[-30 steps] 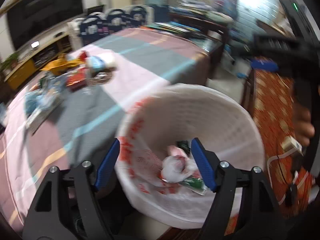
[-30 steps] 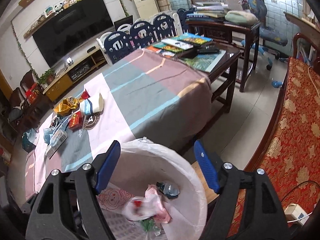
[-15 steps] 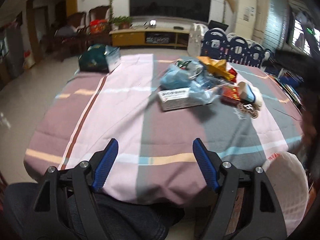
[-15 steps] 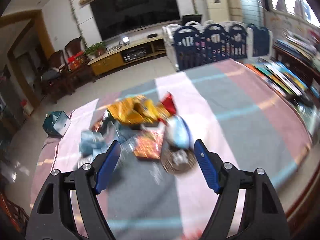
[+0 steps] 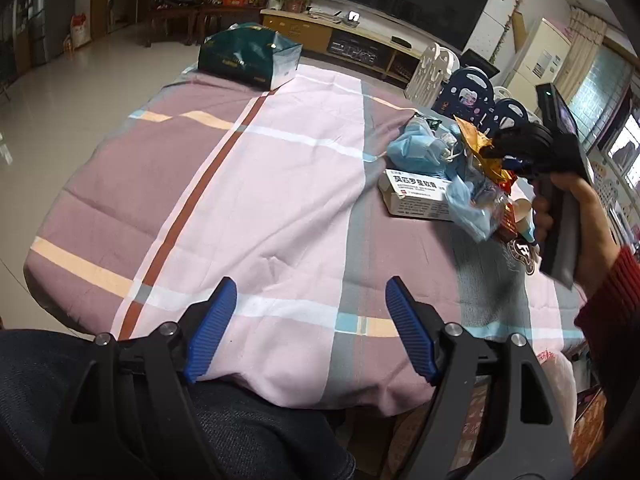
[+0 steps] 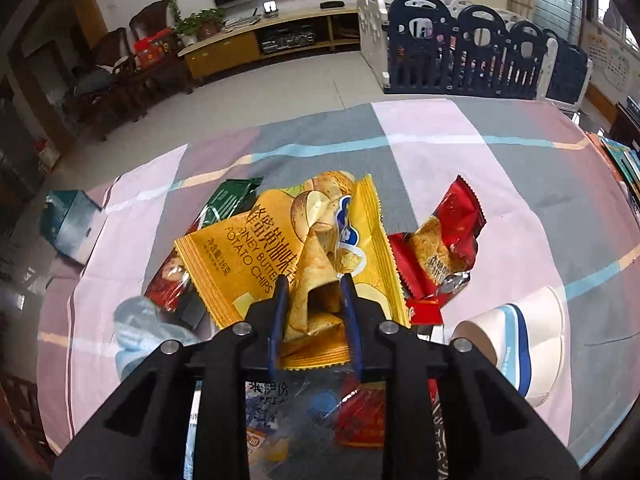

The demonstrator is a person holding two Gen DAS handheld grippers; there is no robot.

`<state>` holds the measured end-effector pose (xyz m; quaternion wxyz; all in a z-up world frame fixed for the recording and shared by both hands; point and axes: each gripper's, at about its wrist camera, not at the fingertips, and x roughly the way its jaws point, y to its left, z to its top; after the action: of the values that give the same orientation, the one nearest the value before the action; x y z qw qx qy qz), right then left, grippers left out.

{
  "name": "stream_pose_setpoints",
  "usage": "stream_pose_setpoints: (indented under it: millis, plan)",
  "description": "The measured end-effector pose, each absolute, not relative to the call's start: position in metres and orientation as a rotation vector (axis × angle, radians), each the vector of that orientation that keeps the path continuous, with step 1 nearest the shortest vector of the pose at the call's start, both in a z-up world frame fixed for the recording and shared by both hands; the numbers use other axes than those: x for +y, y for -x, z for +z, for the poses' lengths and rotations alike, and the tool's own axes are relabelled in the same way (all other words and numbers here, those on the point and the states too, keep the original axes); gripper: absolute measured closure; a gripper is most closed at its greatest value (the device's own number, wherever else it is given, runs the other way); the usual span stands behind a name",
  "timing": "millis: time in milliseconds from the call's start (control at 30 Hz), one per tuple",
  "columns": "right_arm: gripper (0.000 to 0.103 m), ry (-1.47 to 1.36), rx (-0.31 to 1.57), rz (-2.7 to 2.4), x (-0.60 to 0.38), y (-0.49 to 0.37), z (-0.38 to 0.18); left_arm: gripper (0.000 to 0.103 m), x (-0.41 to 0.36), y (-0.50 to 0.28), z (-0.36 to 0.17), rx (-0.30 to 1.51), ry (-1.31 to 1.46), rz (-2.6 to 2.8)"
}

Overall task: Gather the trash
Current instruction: 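Grasp the yellow potato chip bag with the right gripper while the left gripper grasps the clear plastic bag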

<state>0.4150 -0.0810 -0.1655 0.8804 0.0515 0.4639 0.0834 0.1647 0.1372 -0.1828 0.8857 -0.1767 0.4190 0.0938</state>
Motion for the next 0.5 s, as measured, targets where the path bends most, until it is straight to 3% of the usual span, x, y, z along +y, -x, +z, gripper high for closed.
stream_pose_setpoints:
  millis: [267,500]
  plan:
    - [0.081,-0.115,1.044,0.458,-0.047,-0.337,-0.165,0.026,0.136,-0.165,-0.18,0.863,0.359,0.21]
    - [0.081,-0.19,0.848,0.455,-0.083,-0.282,-0.112,0.024,0.113,-0.179,-0.175,0.903,0.297,0.121]
